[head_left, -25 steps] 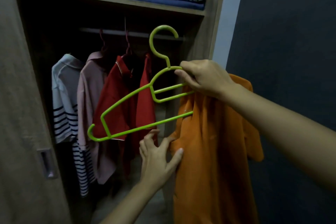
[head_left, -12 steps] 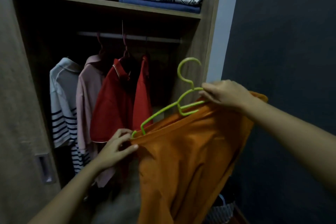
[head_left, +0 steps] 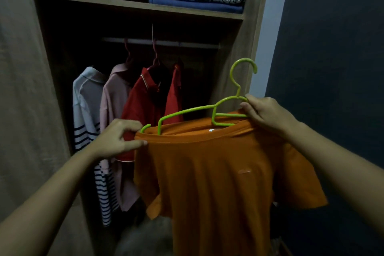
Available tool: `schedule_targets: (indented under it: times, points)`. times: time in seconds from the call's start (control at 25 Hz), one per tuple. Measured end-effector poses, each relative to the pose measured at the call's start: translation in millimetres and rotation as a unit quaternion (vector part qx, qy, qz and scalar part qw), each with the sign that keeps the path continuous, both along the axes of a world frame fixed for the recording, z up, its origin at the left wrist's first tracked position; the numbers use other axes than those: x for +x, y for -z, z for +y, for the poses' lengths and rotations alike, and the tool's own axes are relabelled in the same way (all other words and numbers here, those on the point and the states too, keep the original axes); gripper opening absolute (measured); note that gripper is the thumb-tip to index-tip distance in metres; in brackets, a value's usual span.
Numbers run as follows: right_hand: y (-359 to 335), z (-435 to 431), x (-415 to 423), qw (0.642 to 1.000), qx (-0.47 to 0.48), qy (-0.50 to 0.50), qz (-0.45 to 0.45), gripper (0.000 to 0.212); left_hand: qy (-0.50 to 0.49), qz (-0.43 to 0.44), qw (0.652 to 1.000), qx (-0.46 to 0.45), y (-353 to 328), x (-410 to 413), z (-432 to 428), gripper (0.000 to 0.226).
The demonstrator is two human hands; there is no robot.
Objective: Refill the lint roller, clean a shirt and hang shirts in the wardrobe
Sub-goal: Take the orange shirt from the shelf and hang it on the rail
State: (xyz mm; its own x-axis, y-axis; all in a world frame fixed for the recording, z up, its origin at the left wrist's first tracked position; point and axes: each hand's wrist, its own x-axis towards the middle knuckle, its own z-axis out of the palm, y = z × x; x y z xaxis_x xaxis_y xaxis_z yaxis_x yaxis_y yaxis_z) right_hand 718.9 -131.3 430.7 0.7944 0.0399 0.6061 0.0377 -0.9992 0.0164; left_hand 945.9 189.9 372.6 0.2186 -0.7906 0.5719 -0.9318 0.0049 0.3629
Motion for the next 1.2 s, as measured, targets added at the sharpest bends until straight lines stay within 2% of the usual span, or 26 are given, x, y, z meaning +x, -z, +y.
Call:
schedule_targets:
  times: [0.16, 0.32, 0.4, 0.52, 0.6, 0.68, 0.72, 0.84, 0.92, 1.04, 1.12, 1.2]
  points:
    - [14, 9, 4, 0.997, -0.067, -0.017, 0.040, 0.040, -0.012, -0.027, 0.999, -0.024, -18, -2, 3, 0.023]
    - [24, 37, 23, 0.999, 0.027, -0.013, 0.013, 0.020, 0.003, -0.060, 0.998, 0.013, -16, -28, -25, 0.032]
    - [24, 48, 33, 0.999, 0.033, -0.021, 0.001, 0.026, -0.006, -0.066, 0.998, 0.009, -15, -34, -34, 0.025]
    - [20, 53, 35, 0.993, 0.101, -0.053, -0.003, 0.028, -0.072, -0.062, 0.995, 0.037, -25, -22, -24, 0.044]
    - [12, 55, 32, 0.978, 0.189, -0.083, -0.001, 0.023, -0.079, -0.037, 0.995, 0.044, -28, -10, -11, 0.026]
    - [4, 51, 28, 0.961, 0.256, -0.096, 0.032, 0.023, -0.100, 0.002, 0.995, -0.002, -26, 0, 2, 0.012]
    - [1, 47, 25, 0.957, 0.270, -0.092, 0.057, 0.024, -0.116, 0.023, 0.992, -0.033, -25, 5, 8, 0.012]
    - [8, 32, 16, 0.965, 0.237, -0.059, 0.095, 0.020, -0.152, 0.088, 0.980, -0.091, -29, 11, 25, 0.011]
    - [18, 31, 16, 0.955, 0.284, -0.045, 0.077, 0.025, -0.156, 0.112, 0.978, -0.084, -29, 12, 30, 0.010]
    - [29, 39, 22, 0.907, 0.416, -0.032, 0.054, 0.041, -0.148, 0.128, 0.979, -0.051, -28, 9, 34, 0.012]
    - [33, 43, 25, 0.900, 0.434, -0.022, 0.036, 0.041, -0.114, 0.158, 0.981, -0.016, -31, 8, 39, 0.020]
    - [37, 45, 30, 0.913, 0.407, -0.021, 0.009, 0.042, -0.090, 0.166, 0.982, 0.003, -36, 5, 38, 0.022]
